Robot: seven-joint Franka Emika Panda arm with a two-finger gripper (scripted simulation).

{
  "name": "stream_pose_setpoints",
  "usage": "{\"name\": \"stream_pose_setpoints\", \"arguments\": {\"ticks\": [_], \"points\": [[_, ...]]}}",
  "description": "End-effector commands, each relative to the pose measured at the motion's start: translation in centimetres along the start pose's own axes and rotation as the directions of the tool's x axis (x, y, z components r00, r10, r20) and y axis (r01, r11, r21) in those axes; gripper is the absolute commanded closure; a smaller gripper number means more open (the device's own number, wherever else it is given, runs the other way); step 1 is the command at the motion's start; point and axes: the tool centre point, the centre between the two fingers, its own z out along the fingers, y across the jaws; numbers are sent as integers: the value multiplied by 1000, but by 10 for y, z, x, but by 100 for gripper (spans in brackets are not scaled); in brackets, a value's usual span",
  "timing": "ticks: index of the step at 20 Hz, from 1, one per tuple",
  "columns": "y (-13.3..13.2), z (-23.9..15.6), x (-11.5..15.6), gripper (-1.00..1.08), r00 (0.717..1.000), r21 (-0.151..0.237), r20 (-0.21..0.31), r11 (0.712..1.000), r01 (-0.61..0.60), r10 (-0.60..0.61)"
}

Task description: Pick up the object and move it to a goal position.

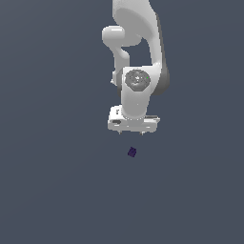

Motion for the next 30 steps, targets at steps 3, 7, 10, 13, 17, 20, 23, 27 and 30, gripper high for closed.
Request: {"name": "stream_pose_setpoints", "arguments": {"ticks": [3,7,10,13,17,20,23,27,30], "points": [[-3,12,11,-92,995,6,-13,995,-96,96],[-7,26,22,-92,979,13,-28,979,-203,204],[-9,35,30,-92,960,19,-39,961,-277,278],[-11,44,36,-92,940,24,-47,941,-337,338],[-12,52,43,-92,916,30,-56,918,-396,397],[-13,56,46,-92,903,33,-61,905,-425,426],[-14,59,48,-92,894,36,-64,896,-442,443],[-14,59,48,-92,893,35,-63,896,-444,445],[-14,63,48,-92,893,35,-63,896,-444,445]]}}
